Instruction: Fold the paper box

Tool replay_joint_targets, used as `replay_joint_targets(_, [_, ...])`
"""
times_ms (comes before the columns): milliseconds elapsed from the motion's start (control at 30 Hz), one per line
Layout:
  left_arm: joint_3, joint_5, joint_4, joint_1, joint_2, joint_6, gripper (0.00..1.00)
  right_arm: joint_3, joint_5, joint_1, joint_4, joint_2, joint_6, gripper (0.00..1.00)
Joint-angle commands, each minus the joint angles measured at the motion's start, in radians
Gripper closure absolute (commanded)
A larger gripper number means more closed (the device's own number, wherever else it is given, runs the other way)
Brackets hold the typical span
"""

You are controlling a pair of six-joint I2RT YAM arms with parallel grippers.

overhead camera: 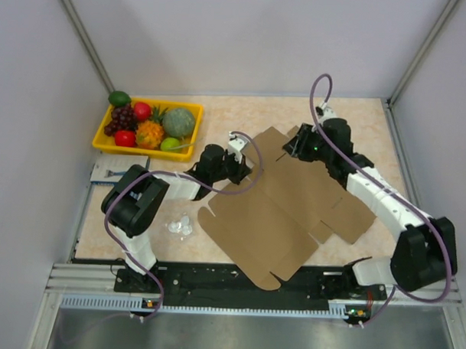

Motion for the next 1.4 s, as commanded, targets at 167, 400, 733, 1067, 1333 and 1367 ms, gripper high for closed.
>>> replay_joint_targets(167, [0.011, -0.008, 0.026, -0.001, -0.027, 0.018, 1.0, 0.167, -0.104, -0.098, 0.014, 0.253, -0.218, 0.21])
replay_joint_targets(400, [0.057, -0.028, -0.025, 0.001, 0.004, -0.016, 1.0, 0.502, -0.349, -0.418, -0.235, 0.596, -0.44, 0.23])
replay_joint_targets(733, [0.122, -0.108, -0.122, -0.001, 0.01, -0.105, 1.0, 0.966, -0.529, -0.515, -0.49, 1.004, -0.564, 0.26])
replay_joint_targets(1067, [0.128, -0.1, -0.145, -0.001, 0.025, -0.074, 1.0, 1.036, -0.727, -0.565, -0.684, 1.106, -0.72, 0.34])
replay_joint_targets(1333, [0.175, -0.119, -0.175, -0.001, 0.043, -0.074, 1.0, 1.004, -0.878, -0.553, -0.775, 1.169, -0.792, 0.42])
replay_joint_targets(1367, [0.178, -0.116, -0.177, -0.001, 0.047, -0.079, 1.0, 1.011, -0.901, -0.555, -0.781, 1.172, -0.799, 0.43])
